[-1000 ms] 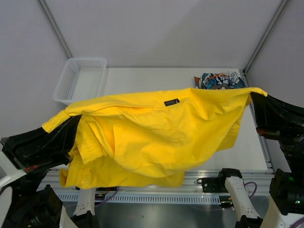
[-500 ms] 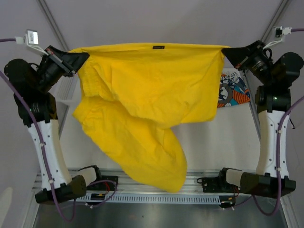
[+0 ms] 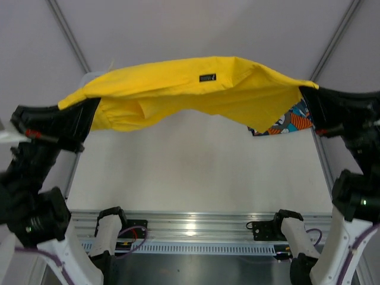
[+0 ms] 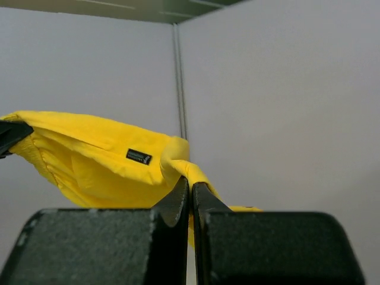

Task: Fold and stack the shorts

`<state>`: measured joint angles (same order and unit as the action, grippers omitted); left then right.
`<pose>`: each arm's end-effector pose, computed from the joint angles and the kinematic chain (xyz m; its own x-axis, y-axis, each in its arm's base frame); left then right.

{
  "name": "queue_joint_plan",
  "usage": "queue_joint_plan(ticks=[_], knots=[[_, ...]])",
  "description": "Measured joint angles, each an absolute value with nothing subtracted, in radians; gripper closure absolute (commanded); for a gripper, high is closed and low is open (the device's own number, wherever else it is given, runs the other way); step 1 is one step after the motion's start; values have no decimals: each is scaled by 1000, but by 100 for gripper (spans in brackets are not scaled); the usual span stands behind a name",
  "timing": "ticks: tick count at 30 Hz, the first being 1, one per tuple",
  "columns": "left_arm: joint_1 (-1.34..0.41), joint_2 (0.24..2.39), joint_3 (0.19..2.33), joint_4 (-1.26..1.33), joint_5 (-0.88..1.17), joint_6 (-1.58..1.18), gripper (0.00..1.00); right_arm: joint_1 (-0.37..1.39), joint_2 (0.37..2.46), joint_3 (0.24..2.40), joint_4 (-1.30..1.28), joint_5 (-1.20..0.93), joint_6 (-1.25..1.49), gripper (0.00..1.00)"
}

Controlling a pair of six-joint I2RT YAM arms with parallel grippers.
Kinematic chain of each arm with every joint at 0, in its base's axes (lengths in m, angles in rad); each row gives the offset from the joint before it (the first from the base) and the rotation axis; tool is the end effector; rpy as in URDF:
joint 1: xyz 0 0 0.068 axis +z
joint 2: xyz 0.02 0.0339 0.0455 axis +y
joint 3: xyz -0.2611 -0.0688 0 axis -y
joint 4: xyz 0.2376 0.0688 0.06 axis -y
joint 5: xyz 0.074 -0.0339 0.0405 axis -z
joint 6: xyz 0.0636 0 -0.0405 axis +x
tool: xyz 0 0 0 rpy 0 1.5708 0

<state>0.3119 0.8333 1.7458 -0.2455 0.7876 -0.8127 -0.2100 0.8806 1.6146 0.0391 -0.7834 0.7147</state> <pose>0.0478 -0.0319 0.6049 0.1772 -0.4812 -0.8585 0.6430 0.7170 -0.2691 0.0829 0.0282 0.6017 0.2889 0.4132 -0.8636 -0.7092 0.6983 0.0969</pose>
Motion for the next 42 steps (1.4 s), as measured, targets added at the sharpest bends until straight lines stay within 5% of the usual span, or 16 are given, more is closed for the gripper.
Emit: queue_joint_plan(ticks=[7, 13, 17, 22, 30, 34, 42], knots=[[312, 677, 1857, -228, 781, -796, 100, -184, 687, 1720, 4, -758, 604, 100], [312, 695, 1963, -351, 752, -755, 100, -79, 721, 1880, -220, -671, 477, 100], [311, 690, 1840, -311, 745, -746, 100, 46, 772, 1888, -326, -548, 404, 100], [311, 667, 1371, -183, 743, -781, 100, 141, 810, 1613, -355, -429, 410, 100], [271, 697, 736, -31, 666, -805, 100, 141, 871, 839, -210, -378, 568, 100], [137, 815, 646, 36, 542, -785, 100, 150, 935, 621, -46, -361, 657, 100], [32, 1233, 661, 256, 334, -714, 100, 151, 1297, 634, 320, -310, 715, 100]])
